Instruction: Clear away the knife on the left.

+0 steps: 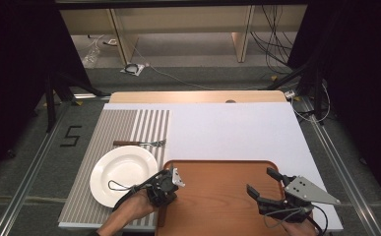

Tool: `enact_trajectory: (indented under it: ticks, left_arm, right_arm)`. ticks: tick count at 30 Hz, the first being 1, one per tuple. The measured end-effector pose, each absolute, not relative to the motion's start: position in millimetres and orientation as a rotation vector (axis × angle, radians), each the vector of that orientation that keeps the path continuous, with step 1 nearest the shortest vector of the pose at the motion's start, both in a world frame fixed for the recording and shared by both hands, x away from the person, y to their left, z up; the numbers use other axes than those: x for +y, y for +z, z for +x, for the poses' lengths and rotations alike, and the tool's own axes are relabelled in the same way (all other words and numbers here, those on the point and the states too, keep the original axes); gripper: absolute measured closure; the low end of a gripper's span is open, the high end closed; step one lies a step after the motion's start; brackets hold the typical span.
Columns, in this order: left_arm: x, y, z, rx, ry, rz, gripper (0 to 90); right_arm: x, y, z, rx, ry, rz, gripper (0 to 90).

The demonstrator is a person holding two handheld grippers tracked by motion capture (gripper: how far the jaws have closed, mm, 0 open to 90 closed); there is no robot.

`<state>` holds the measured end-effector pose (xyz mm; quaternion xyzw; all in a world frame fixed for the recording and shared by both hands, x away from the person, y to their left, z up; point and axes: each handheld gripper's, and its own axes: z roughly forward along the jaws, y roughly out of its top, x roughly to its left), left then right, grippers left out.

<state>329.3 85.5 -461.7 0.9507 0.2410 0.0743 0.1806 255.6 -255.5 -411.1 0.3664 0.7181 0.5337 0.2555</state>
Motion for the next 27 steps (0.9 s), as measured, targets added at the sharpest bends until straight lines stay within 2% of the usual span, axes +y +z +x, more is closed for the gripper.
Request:
enact_trajectory:
  ticks: [18, 23, 27]
  left_arm:
    - [92, -457, 331, 0.723, 0.165, 2.685, 89.1]
    - [97, -449, 334, 0.723, 0.135, 2.623, 79.4]
    - [104, -440, 337, 0.738, 0.119, 2.573, 67.0]
  right_arm:
    - [-256, -411, 256, 1.950, 1.447, 0.995, 19.3]
    - [-257, -411, 255, 1.953, 1.442, 0.997, 19.3]
    - [-256, -411, 255, 1.953, 1.442, 0.997, 19.2]
